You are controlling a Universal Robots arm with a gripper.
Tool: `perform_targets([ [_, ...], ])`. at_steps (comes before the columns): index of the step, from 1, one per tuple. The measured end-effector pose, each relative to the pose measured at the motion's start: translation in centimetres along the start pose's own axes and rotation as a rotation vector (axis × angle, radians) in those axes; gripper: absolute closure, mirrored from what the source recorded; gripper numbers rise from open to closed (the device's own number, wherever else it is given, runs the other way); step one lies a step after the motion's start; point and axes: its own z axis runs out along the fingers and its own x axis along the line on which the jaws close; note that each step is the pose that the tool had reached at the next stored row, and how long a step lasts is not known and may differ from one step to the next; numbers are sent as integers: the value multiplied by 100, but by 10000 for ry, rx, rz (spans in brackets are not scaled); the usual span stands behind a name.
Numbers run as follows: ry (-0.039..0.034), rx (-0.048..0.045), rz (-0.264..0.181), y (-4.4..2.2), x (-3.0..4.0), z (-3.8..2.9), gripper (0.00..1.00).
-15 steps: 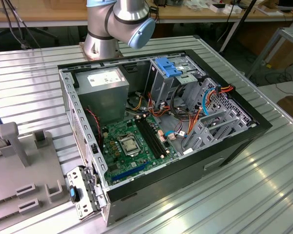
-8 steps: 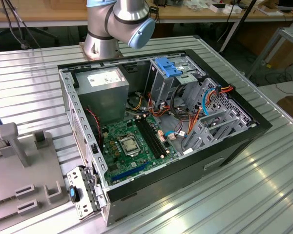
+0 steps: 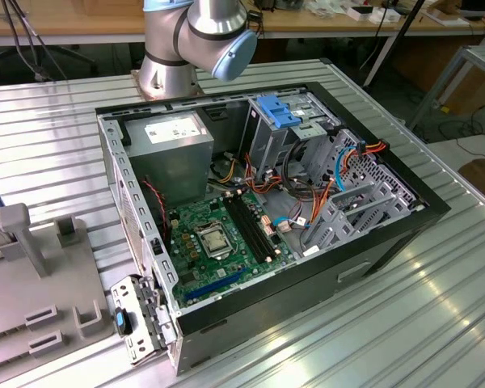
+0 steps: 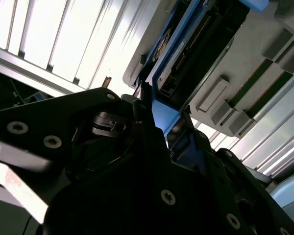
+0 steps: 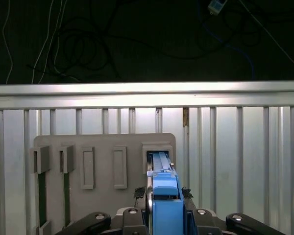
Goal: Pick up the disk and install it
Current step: 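Pick up the disk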
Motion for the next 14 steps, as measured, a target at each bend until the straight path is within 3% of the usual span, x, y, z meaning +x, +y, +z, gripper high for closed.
perform_targets([
  [6, 6, 1, 0, 0, 0, -17, 63],
  [14, 10, -1, 0, -2, 2, -179, 63],
])
